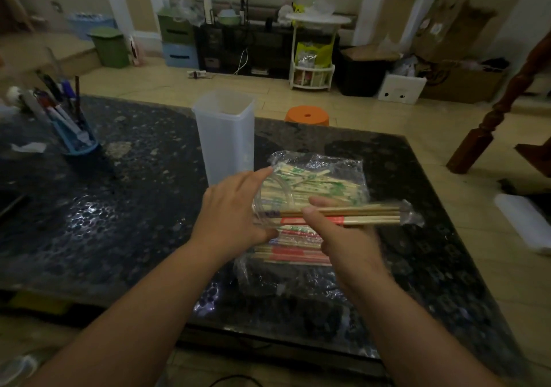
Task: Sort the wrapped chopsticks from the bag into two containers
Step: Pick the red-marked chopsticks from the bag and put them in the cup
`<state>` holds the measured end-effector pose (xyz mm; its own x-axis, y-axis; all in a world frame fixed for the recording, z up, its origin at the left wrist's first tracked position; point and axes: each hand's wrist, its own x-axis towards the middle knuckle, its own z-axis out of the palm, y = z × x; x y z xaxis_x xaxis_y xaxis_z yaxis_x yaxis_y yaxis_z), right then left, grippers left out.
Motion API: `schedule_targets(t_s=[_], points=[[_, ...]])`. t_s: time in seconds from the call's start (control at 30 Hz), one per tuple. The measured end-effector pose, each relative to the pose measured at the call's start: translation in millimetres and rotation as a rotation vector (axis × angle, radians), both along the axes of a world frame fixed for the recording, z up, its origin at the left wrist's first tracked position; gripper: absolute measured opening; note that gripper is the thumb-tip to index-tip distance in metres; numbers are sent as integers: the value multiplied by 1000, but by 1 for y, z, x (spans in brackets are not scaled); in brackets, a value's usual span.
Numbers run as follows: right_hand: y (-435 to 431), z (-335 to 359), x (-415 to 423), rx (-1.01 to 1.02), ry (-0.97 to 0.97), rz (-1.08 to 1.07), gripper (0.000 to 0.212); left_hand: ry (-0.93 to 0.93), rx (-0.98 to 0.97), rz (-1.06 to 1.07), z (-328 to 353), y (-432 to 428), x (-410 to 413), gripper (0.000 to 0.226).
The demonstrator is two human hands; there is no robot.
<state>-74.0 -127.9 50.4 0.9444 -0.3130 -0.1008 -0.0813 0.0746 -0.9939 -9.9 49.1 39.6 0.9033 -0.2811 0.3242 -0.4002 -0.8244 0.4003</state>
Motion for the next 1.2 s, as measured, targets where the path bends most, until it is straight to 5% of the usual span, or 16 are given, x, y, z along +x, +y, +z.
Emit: schedule_targets(t_s=[0.13, 0.33, 0.5, 0.57, 0.8, 1.2], points=[[-8, 6, 4, 167, -138, -29, 15, -30, 7, -3, -2, 0, -1, 102], [-11, -2, 7, 100, -17, -36, 7, -43, 95, 17, -1, 4, -2, 97], [-20, -3, 9, 66, -70, -15, 54, -8, 41, 70, 1, 3, -1, 97], [-22, -4, 9, 64, -60, 24, 56, 5, -25, 110, 1, 4, 1, 99], [-25, -9, 4, -275, 163, 193, 5, 65, -101, 166, 3, 10, 3, 105], [-4, -33, -3, -1099, 422, 885, 14, 126, -111, 178, 7, 8, 0, 108]])
